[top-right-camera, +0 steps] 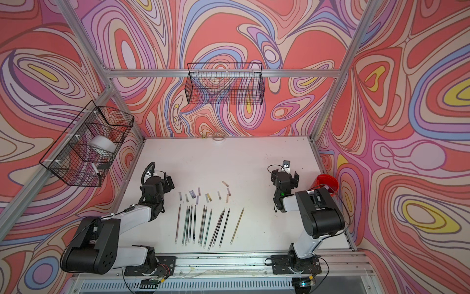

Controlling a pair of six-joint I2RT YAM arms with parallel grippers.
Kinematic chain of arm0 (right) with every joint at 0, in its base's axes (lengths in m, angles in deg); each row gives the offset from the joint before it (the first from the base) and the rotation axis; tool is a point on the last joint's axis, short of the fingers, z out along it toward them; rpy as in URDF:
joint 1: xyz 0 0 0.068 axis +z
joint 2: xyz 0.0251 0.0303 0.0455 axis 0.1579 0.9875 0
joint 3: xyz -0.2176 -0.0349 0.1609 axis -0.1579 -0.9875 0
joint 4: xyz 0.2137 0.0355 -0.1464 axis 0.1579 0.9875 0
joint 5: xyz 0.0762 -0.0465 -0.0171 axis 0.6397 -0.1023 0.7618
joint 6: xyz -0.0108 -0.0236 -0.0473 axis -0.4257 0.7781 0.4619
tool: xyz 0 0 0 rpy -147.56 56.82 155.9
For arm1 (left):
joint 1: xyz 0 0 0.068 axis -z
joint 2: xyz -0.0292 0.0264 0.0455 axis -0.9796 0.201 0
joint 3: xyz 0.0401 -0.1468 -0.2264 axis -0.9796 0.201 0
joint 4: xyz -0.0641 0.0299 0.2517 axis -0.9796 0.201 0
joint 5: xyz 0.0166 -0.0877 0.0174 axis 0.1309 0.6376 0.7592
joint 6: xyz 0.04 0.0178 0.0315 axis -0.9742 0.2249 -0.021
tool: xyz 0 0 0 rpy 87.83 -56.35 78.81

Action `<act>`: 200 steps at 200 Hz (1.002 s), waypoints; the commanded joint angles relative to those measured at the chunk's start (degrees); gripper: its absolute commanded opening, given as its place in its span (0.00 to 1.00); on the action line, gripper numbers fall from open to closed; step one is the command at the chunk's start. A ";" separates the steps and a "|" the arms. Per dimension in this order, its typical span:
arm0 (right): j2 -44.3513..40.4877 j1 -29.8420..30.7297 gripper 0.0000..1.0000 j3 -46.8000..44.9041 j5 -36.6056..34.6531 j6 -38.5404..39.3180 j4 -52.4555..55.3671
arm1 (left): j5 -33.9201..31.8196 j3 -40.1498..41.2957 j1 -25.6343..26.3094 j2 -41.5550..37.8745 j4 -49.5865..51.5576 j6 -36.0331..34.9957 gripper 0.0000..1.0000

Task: Remove the protective cover of the pencils
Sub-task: Reset both arms

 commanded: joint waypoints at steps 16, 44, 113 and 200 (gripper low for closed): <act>0.12 -2.99 0.99 1.96 8.46 -2.94 0.86 | 0.82 4.40 -0.47 -3.04 -4.81 1.07 1.00; 0.04 -3.07 0.98 1.97 8.49 -2.94 0.98 | -0.08 7.93 -0.47 -5.45 -8.82 1.34 1.00; 0.04 -2.99 0.98 2.04 8.31 -2.68 0.99 | -0.32 13.09 -2.84 -0.25 -28.06 -6.80 1.00; 0.11 -3.07 0.98 2.12 8.24 -2.72 1.16 | 10.33 4.21 -3.56 11.82 -24.62 -11.43 1.00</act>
